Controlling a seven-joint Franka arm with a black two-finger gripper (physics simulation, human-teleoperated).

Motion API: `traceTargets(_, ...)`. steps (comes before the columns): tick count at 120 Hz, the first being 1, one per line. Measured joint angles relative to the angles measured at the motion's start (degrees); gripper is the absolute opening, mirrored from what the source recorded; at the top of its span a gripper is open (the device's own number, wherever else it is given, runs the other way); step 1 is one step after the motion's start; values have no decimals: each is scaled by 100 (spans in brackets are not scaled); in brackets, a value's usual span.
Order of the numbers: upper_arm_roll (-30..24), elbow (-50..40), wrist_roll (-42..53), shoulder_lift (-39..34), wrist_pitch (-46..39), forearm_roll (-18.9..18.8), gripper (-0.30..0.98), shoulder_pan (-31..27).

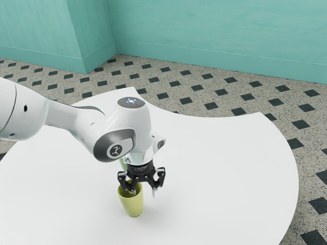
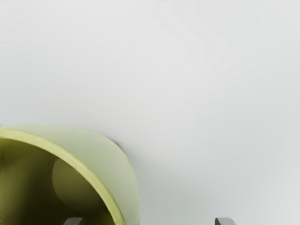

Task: Place the right cup onto the left cup

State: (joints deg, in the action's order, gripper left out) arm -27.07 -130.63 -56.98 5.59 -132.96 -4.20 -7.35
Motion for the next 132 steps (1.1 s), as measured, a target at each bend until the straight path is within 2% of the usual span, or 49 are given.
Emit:
traceTargets(19, 0, -12, -43, -34, 19, 0, 10, 1)
traceTargets(48, 0, -26, -91, -61, 83, -2, -4, 0)
traceTargets(102, 26, 46, -93, -231, 379, -16, -8, 0)
traceTargets(132, 274, 1077, 65, -362, 1231, -281, -8, 158)
